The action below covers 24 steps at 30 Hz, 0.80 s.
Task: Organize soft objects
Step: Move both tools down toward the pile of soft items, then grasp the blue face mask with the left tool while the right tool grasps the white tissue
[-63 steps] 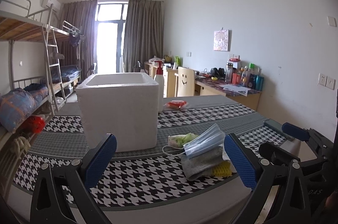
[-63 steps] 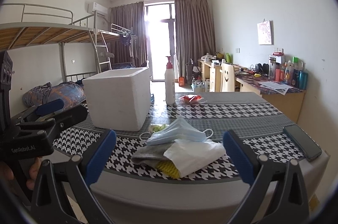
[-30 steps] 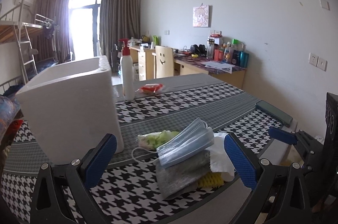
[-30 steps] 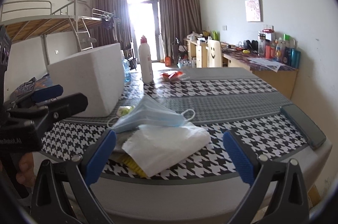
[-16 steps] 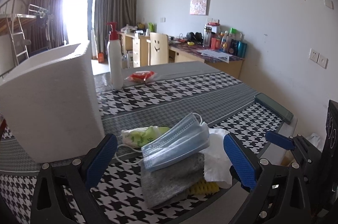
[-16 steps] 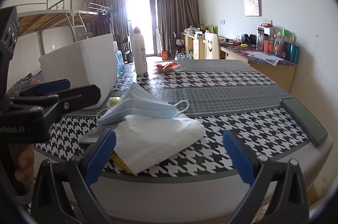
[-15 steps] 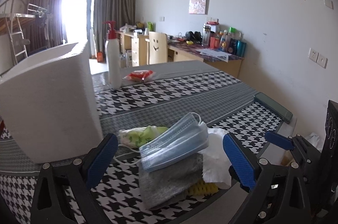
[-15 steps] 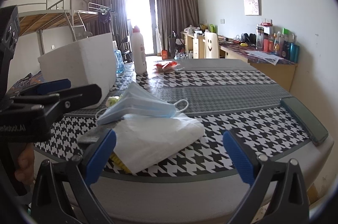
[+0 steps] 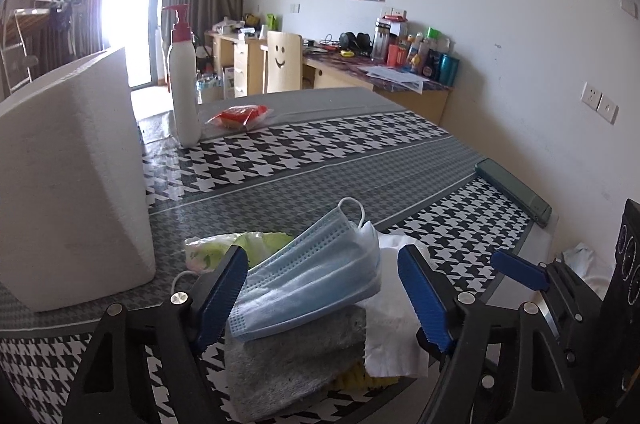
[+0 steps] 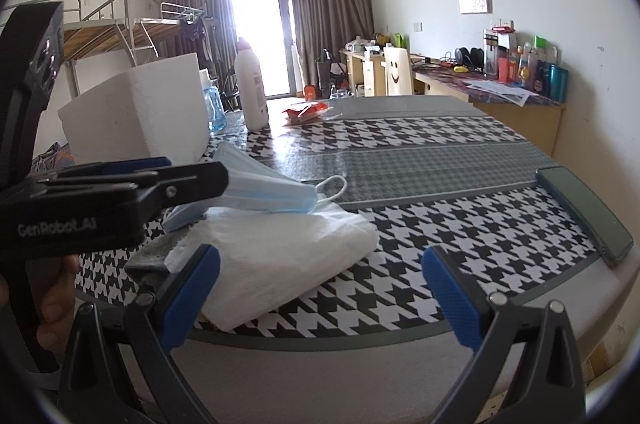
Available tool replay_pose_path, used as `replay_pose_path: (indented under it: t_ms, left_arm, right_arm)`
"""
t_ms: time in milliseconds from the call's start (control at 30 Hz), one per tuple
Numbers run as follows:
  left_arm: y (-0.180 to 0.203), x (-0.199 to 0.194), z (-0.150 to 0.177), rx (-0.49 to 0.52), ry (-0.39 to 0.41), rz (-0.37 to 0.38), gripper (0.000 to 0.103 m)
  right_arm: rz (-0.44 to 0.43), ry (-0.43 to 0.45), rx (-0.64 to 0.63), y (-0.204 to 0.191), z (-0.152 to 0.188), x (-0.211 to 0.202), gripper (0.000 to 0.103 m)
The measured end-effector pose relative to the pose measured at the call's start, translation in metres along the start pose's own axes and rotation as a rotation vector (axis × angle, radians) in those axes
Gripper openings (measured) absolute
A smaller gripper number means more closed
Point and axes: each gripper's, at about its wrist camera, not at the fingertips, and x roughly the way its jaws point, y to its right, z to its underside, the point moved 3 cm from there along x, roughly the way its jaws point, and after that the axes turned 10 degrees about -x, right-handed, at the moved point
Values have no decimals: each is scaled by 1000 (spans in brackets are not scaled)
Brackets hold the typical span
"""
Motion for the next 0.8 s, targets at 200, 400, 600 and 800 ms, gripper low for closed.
replay_pose_path:
  t_ms: [200, 400, 600, 800]
  left_arm:
    - [2, 10, -1, 14, -27, -3, 65]
    - [2, 16, 1, 18, -54, 8, 49]
    - [4, 17, 3, 35, -58, 21, 30]
    - [3, 13, 2, 31, -47, 38, 19]
  right_arm:
    - [0, -2, 5, 1, 0, 1, 102]
    - [-2, -5, 6, -1, 1, 1, 102]
    - [-3, -12, 6, -3, 1, 3, 102]
    - [-20, -19, 15, -3, -1, 5, 102]
